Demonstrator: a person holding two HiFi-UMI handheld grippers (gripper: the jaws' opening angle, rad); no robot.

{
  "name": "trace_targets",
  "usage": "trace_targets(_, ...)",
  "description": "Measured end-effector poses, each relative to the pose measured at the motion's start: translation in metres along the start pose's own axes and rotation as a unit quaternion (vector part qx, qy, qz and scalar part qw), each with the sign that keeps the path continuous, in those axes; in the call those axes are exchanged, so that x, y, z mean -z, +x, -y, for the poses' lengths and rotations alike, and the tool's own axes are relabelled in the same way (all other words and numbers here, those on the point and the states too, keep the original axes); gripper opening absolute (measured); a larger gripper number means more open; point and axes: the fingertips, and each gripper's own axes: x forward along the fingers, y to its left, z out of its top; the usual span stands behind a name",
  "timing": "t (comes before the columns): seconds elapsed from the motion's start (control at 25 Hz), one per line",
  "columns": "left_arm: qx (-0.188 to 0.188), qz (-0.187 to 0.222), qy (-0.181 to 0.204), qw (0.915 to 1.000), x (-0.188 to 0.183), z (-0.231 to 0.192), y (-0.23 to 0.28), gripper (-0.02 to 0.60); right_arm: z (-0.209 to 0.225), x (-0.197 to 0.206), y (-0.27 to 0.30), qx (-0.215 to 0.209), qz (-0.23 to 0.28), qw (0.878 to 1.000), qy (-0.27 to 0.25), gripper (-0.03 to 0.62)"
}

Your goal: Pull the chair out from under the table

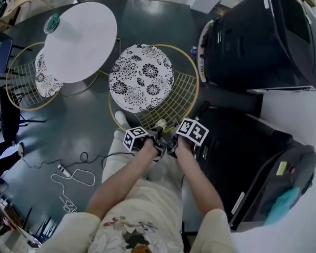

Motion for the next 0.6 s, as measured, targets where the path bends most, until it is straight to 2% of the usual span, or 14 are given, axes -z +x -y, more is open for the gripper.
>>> trace_targets(0.32,0.005,-0.007,-0.007,0.9999,0.044,-0.019,0.021,0.124,0.048,-0.005,-0.018,0.012,-0.001,1.0,-0.004,0.081)
trace_targets(0.6,-0.017,-0.032,-0.013,0.9993,0.086,-0.044,0.038,0.126,0.095,-0.003,-0.038,0.034,0.001,0.999,0.007,0.08)
